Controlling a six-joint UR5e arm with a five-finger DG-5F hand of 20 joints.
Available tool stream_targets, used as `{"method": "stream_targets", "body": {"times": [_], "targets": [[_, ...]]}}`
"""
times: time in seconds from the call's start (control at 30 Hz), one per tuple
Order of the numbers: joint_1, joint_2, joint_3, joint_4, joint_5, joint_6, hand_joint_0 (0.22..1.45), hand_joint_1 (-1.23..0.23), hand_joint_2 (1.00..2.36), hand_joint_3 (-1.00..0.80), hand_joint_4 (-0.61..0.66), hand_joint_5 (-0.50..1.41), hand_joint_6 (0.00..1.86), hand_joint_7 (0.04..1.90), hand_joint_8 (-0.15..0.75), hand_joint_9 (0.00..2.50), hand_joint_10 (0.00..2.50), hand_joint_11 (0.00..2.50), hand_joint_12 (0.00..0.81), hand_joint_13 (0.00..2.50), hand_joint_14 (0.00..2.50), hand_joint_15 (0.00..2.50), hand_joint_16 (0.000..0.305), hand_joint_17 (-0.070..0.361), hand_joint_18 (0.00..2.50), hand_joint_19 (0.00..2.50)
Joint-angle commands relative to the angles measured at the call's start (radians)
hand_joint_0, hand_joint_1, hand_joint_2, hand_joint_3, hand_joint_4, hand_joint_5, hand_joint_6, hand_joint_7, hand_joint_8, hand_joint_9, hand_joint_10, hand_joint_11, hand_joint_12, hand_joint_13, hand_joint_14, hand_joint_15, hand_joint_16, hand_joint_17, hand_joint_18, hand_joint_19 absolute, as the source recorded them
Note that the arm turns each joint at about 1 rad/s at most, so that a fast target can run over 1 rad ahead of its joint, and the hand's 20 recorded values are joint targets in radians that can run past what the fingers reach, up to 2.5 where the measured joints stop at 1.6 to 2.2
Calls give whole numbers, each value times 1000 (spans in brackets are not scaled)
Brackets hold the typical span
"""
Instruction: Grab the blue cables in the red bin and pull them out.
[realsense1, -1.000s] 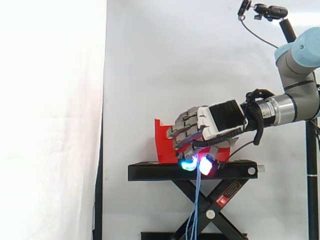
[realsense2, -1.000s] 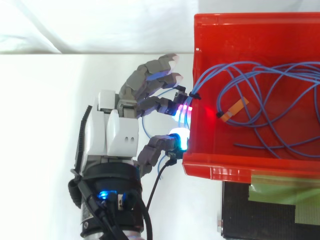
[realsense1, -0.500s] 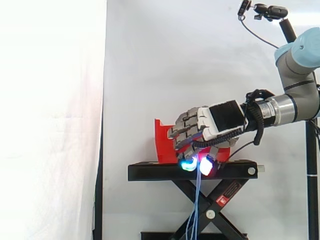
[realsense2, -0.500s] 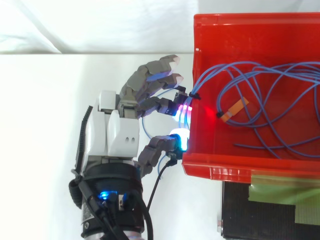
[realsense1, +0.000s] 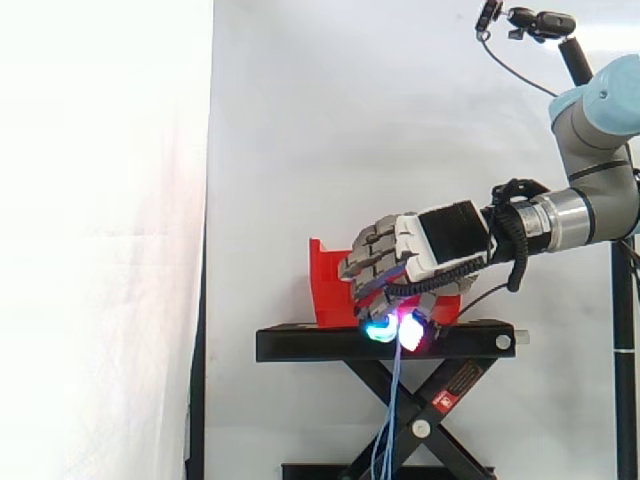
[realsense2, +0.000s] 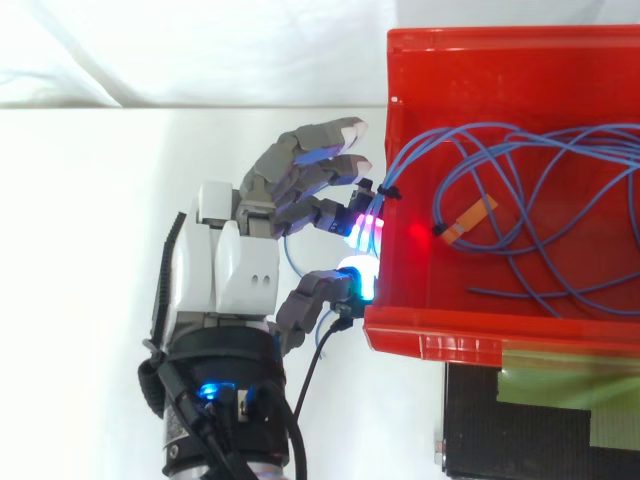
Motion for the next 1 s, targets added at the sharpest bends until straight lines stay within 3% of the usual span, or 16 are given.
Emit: {"method": "stream_targets", "body": {"times": [0.0,0.13,0.17,0.3,0.7,0.97], "targets": [[1,-1,0,1,0,0,851,-901,1000,-1000,37,1127,166,862,208,923,24,522,290,742,18,441,38,86,635,637],[1,-1,0,0,0,0,858,-889,1000,-1000,34,1115,228,848,209,931,22,514,286,752,20,447,38,85,638,634],[1,1,0,0,0,0,864,-880,1000,-1000,46,1101,345,796,213,945,21,534,286,765,19,455,38,85,640,634],[4,-1,1,0,0,0,873,-866,1000,-1000,41,1085,446,756,207,955,23,549,285,774,20,460,37,84,648,627],[16,1,0,-6,-12,17,889,-838,1000,-1000,58,1057,581,691,218,964,22,561,287,786,19,462,38,84,656,635],[44,1,1,-5,-20,207,895,-829,1000,-1000,61,1050,613,663,223,961,22,556,289,789,19,471,38,85,660,628]]}}
